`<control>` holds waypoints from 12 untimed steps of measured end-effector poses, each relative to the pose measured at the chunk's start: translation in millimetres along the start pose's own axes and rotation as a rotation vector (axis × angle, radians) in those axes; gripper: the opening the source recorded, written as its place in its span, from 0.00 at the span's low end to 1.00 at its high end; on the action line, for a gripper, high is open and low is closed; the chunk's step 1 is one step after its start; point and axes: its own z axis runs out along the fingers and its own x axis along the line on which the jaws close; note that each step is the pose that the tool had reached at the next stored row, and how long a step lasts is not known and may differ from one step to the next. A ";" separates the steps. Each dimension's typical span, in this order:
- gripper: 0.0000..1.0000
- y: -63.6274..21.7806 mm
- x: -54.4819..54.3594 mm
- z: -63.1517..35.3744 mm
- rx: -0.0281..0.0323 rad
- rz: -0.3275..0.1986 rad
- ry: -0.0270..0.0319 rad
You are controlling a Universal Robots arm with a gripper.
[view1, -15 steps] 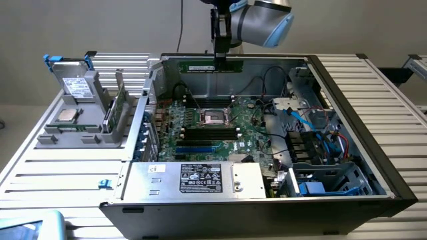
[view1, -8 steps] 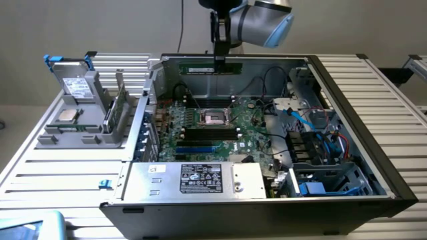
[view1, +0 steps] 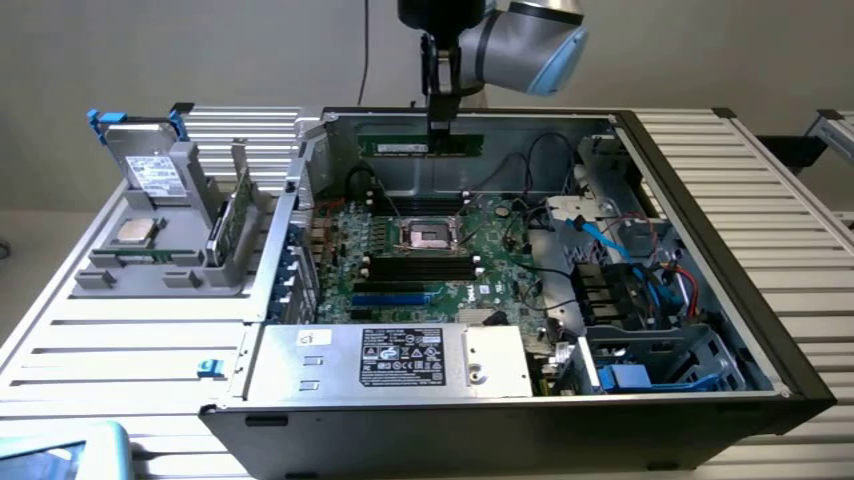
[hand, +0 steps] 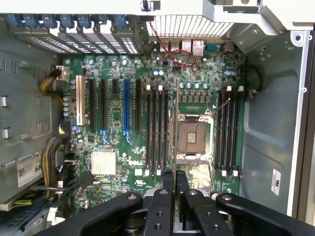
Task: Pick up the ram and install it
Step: 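Insert the ram into the slot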
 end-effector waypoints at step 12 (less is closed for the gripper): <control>0.14 -0.1 0.1 3.9 0.0001 0.000 0.0000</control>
